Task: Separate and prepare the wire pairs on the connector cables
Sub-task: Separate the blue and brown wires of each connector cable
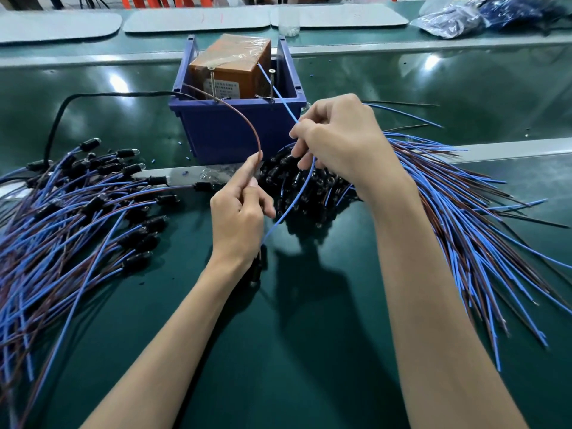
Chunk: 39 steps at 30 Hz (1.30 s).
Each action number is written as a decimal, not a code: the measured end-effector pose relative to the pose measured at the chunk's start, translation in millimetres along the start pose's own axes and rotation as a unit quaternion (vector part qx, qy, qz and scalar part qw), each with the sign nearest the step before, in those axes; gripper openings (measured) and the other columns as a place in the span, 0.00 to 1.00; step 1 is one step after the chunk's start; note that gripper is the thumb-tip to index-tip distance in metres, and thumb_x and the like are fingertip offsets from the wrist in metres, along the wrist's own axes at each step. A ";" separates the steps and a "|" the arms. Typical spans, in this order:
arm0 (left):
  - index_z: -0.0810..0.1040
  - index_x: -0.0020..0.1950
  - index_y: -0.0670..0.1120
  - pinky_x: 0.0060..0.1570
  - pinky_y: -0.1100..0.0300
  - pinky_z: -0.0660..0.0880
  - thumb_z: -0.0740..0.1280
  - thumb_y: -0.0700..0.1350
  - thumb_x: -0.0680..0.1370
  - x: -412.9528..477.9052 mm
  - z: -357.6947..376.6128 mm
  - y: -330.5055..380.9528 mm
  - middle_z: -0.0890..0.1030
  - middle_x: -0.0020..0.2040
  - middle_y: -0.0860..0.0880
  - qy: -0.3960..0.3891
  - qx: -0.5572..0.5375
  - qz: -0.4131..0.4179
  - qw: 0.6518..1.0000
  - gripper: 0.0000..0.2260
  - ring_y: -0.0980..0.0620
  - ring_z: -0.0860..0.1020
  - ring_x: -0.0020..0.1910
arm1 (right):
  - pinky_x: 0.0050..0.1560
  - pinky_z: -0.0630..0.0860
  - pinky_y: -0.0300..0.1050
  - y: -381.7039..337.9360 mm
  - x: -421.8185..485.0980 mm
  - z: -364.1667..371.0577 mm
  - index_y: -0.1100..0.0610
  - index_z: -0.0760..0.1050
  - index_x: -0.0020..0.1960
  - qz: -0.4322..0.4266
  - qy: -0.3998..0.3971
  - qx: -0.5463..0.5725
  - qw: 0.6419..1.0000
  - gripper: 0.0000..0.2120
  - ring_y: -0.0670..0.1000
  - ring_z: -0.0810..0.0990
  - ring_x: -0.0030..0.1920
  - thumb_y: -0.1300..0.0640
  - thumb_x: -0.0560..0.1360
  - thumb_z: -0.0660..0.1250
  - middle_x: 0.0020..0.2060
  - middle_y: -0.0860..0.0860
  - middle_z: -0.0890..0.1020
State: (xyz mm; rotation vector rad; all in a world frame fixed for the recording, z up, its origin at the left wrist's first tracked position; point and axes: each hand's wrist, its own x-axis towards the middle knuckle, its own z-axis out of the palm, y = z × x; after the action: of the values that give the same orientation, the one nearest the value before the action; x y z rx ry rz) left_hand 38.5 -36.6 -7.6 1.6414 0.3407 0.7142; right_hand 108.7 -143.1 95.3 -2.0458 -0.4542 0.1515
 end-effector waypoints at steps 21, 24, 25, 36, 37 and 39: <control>0.77 0.62 0.39 0.30 0.70 0.64 0.55 0.37 0.76 -3.7 -0.5 -4.1 0.69 0.22 0.55 -0.115 -0.039 0.032 0.992 0.18 0.60 0.65 0.23 | 0.26 0.68 0.29 -5.9 -12.7 -12.6 0.61 0.83 0.40 -0.100 -0.157 -0.031 0.982 0.06 0.43 0.77 0.25 0.63 0.73 0.68 0.28 0.50 0.83; 0.77 0.54 0.33 0.29 0.71 0.63 0.55 0.36 0.76 -4.7 -1.3 -2.8 0.69 0.22 0.55 -0.127 -0.035 0.032 0.991 0.14 0.60 0.64 0.22 | 0.26 0.68 0.29 -5.9 -13.5 -12.5 0.60 0.84 0.39 -0.103 -0.173 -0.030 0.979 0.06 0.43 0.76 0.24 0.63 0.72 0.69 0.28 0.50 0.83; 0.78 0.50 0.38 0.29 0.71 0.63 0.55 0.35 0.76 -5.2 -1.4 -1.2 0.69 0.22 0.54 -0.132 -0.033 0.037 0.990 0.12 0.60 0.64 0.22 | 0.27 0.68 0.29 -6.0 -13.8 -12.5 0.60 0.84 0.39 -0.104 -0.179 -0.028 0.978 0.06 0.43 0.76 0.24 0.64 0.72 0.69 0.28 0.51 0.83; 0.69 0.34 0.36 0.28 0.66 0.62 0.56 0.36 0.74 -7.0 -2.5 0.0 0.71 0.21 0.53 -0.127 0.032 0.064 0.989 0.09 0.59 0.64 0.23 | 0.28 0.69 0.32 -10.5 -17.6 -13.3 0.59 0.84 0.40 -0.117 -0.214 -0.043 0.969 0.05 0.42 0.75 0.25 0.63 0.72 0.70 0.29 0.52 0.84; 0.69 0.33 0.39 0.28 0.66 0.62 0.56 0.36 0.74 -7.0 -2.7 0.2 0.71 0.21 0.54 -0.126 0.033 0.066 0.989 0.09 0.59 0.64 0.23 | 0.28 0.69 0.32 -10.6 -17.8 -13.5 0.59 0.84 0.40 -0.116 -0.214 -0.042 0.969 0.05 0.42 0.75 0.25 0.63 0.72 0.69 0.29 0.52 0.84; 0.69 0.33 0.45 0.28 0.67 0.62 0.56 0.36 0.75 -7.0 -2.8 1.1 0.71 0.21 0.54 -0.126 0.034 0.070 0.989 0.11 0.59 0.64 0.22 | 0.28 0.69 0.32 -11.1 -18.2 -14.1 0.60 0.84 0.40 -0.116 -0.216 -0.041 0.969 0.05 0.42 0.75 0.25 0.63 0.72 0.69 0.29 0.52 0.84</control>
State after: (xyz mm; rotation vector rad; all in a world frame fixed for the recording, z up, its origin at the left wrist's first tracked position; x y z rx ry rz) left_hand 31.3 -38.8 -8.2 1.8108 0.0690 0.5958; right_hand 93.3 -156.6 110.4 -2.0197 -0.9782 0.4470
